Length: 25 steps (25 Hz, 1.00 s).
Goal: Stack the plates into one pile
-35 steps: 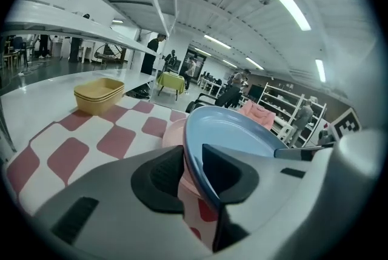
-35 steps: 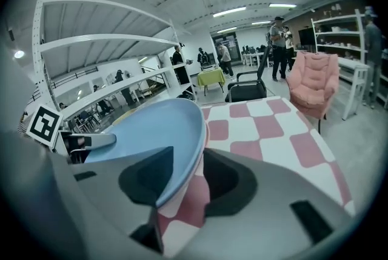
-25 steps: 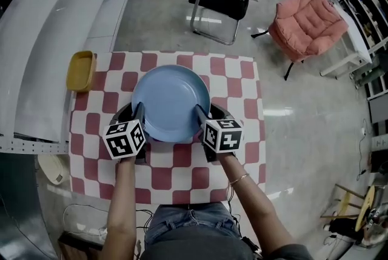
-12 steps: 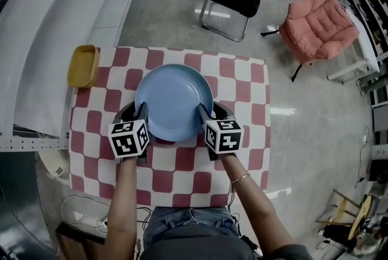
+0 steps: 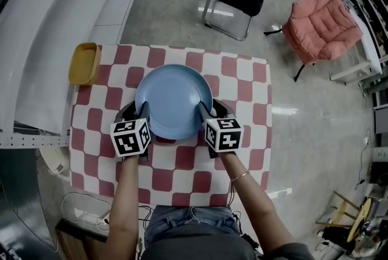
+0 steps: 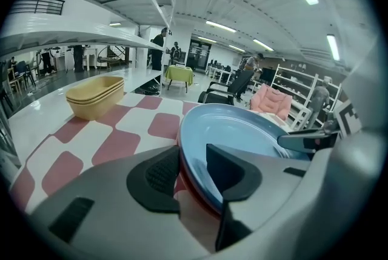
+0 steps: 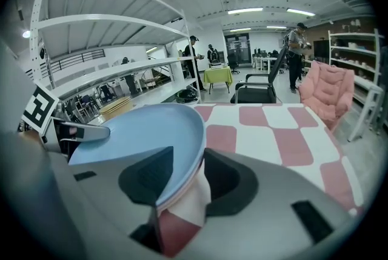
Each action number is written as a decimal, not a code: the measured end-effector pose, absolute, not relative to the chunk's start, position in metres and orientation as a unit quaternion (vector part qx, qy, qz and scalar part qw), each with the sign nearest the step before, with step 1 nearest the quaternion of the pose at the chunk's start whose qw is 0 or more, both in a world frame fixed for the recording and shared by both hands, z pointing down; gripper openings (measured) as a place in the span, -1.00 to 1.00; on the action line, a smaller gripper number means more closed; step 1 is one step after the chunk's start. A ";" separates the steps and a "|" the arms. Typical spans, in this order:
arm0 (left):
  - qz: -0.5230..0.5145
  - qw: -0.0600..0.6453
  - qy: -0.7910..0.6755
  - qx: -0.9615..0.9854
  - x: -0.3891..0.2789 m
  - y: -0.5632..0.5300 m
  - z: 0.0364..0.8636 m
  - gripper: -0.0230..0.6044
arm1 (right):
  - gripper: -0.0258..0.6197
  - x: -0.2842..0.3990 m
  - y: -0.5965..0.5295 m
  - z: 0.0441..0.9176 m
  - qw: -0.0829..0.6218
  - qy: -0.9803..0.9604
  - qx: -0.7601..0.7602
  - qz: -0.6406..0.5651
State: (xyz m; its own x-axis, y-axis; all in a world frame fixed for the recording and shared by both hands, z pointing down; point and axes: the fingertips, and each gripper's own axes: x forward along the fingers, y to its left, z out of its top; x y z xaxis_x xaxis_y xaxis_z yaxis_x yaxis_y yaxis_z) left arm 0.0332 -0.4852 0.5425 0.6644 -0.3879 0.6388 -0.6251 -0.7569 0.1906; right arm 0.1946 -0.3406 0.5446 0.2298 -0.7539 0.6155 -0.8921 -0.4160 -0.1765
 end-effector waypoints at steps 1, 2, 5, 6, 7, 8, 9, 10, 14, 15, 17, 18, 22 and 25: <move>0.295 0.200 -0.288 0.889 0.033 -0.485 0.543 -0.44 | -0.43 0.196 -0.341 0.542 0.105 -0.530 0.780 0.317; 0.297 0.198 -0.291 0.888 0.032 -0.486 0.543 -0.42 | -0.44 0.197 -0.341 0.539 0.102 -0.530 0.782 0.311; 0.298 0.188 -0.296 0.888 0.028 -0.489 0.542 -0.40 | -0.44 0.199 -0.343 0.533 0.088 -0.534 0.784 0.304; 0.297 0.187 -0.297 0.888 0.026 -0.490 0.541 -0.40 | -0.44 0.198 -0.343 0.533 0.086 -0.534 0.783 0.306; 0.295 0.188 -0.299 0.888 0.025 -0.490 0.539 -0.40 | -0.44 0.198 -0.342 0.534 0.086 -0.534 0.783 0.308; 0.292 0.191 -0.301 0.888 0.023 -0.491 0.538 -0.40 | -0.44 0.197 -0.341 0.534 0.087 -0.533 0.783 0.308; 0.288 0.195 -0.302 0.887 0.022 -0.491 0.536 -0.40 | -0.44 0.196 -0.340 0.533 0.088 -0.533 0.783 0.307; 0.283 0.200 -0.303 0.888 0.020 -0.491 0.534 -0.40 | -0.44 0.195 -0.339 0.532 0.089 -0.534 0.784 0.305; 0.267 0.206 -0.295 0.894 0.014 -0.483 0.523 -0.51 | -0.44 0.191 -0.334 0.519 0.082 -0.537 0.789 0.289; 0.263 0.206 -0.292 0.896 0.013 -0.479 0.520 -0.54 | -0.44 0.189 -0.333 0.516 0.081 -0.538 0.789 0.285; 0.252 0.206 -0.286 0.901 0.011 -0.473 0.513 -0.60 | -0.45 0.185 -0.331 0.508 0.077 -0.543 0.789 0.278; 0.247 0.206 -0.285 0.903 0.010 -0.470 0.510 -0.63 | -0.45 0.182 -0.331 0.504 0.075 -0.546 0.788 0.274; 0.230 0.208 -0.289 0.906 0.003 -0.461 0.497 -0.74 | -0.54 0.171 -0.324 0.489 0.066 -0.556 0.787 0.260; 0.217 0.209 -0.292 0.907 -0.001 -0.455 0.487 -0.78 | -0.65 0.164 -0.319 0.478 0.061 -0.566 0.784 0.247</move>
